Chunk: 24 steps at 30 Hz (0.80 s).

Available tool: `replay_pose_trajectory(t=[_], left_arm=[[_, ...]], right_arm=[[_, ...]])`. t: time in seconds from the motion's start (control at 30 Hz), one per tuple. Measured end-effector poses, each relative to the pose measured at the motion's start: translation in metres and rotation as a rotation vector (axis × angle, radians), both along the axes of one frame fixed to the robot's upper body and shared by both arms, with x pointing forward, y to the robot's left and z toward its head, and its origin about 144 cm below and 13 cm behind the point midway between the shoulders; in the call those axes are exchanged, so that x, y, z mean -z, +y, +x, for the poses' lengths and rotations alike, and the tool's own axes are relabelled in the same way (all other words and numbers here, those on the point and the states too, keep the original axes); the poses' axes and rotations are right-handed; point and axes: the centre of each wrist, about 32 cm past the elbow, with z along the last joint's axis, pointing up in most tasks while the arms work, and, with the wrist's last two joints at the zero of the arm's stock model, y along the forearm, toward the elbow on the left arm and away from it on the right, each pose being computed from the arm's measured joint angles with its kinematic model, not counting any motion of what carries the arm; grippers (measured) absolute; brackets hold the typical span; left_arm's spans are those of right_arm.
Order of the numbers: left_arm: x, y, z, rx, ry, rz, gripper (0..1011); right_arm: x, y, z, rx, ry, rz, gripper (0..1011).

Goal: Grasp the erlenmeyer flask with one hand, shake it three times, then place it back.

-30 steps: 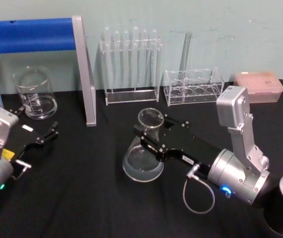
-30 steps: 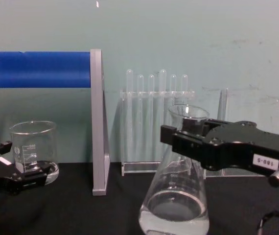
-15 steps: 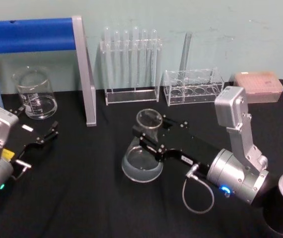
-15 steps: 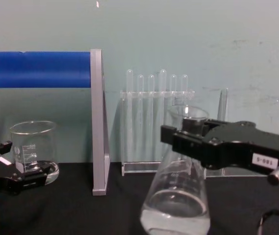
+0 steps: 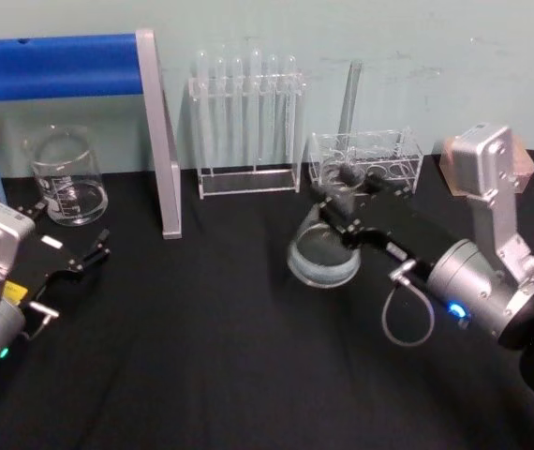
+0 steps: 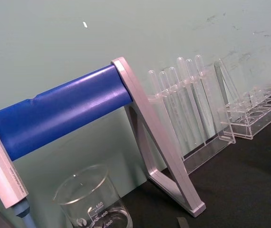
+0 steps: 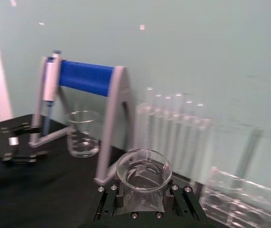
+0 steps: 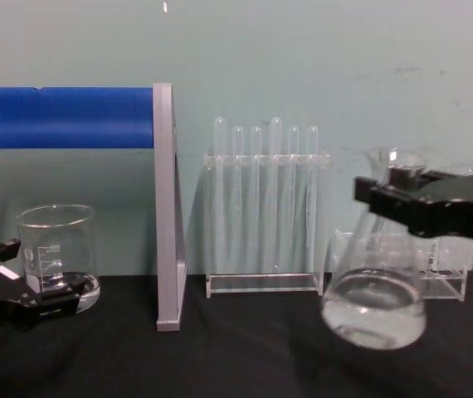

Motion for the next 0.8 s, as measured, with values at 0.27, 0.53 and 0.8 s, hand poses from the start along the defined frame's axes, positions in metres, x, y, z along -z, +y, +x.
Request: replay_pose_trajectory(t=[0.27, 0.53, 0.8], left_arm=[[0.0, 0.0, 0.0, 0.0, 0.0, 0.0, 1001], [0.0, 0.0, 0.0, 0.0, 0.0, 0.0, 1001], [0.0, 0.0, 0.0, 0.0, 0.0, 0.0, 1001]], right_arm=[[-0.001, -0.017, 0.012, 0.099, -0.018, -0.009, 449], [-0.001, -0.026, 0.02, 0.159, -0.021, -0.009, 450], [-0.001, -0.031, 0.024, 0.186, -0.021, -0.019, 450]])
